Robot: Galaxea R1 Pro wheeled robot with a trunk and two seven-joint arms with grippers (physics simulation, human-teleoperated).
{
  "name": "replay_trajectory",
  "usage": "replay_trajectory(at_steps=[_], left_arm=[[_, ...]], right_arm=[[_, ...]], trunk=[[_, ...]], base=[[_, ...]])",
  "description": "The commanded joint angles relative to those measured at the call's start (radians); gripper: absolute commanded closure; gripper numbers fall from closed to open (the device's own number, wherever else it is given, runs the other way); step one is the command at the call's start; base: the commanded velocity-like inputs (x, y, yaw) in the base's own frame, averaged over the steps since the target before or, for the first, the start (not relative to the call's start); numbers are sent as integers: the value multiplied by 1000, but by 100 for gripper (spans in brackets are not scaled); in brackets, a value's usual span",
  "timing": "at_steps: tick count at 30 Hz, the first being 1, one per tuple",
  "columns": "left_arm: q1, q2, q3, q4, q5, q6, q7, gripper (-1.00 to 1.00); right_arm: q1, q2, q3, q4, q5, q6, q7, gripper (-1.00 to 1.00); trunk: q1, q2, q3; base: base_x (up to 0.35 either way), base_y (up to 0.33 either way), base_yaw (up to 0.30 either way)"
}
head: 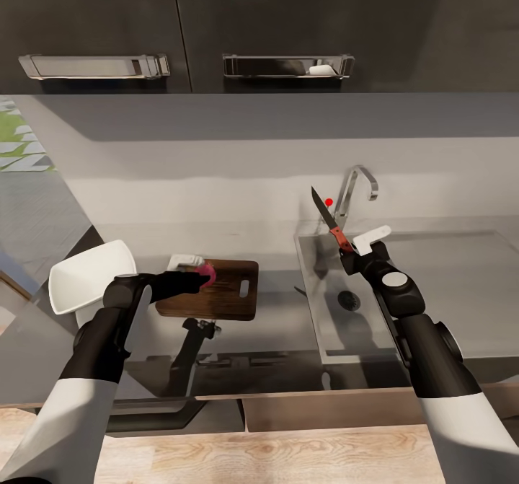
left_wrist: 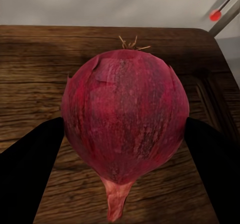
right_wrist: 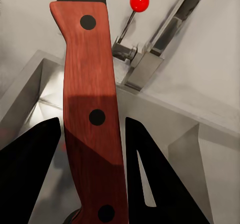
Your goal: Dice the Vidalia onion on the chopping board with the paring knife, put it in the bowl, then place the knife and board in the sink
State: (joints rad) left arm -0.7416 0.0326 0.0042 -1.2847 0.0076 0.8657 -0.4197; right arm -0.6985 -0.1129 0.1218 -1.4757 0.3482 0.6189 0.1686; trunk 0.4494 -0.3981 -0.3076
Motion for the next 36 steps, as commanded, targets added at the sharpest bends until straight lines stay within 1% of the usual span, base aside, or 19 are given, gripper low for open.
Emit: replay_trajectory(at_steps=[1,5,10,12,36], left_arm=[[-1,0,0,-1,0,6,-2,100],[-1,0,0,-1,0,5,-1,100],[-1,-1,0,-1,0,6,-1,100],[-1,-1,0,-1,0,6,-1,100],[-1,0,0,-1,0,6,-2,100]], right_arm=[[-1,-1,1,-2,9,5,9,100],[-1,-1,6,-2,9,5,9,100],[0,-1,27,-2,9,5,9,100],[0,-1,30,-2,9,5,9,100],[1,-1,32,-2,9,5,9,100]], trunk=[[1,-2,-2],[1,-2,-2],[1,-2,-3],[1,-2,-4],[1,-2,-16]], base=[[0,0,0],[0,0,0],[0,0,0],[0,0,0],[0,0,0]])
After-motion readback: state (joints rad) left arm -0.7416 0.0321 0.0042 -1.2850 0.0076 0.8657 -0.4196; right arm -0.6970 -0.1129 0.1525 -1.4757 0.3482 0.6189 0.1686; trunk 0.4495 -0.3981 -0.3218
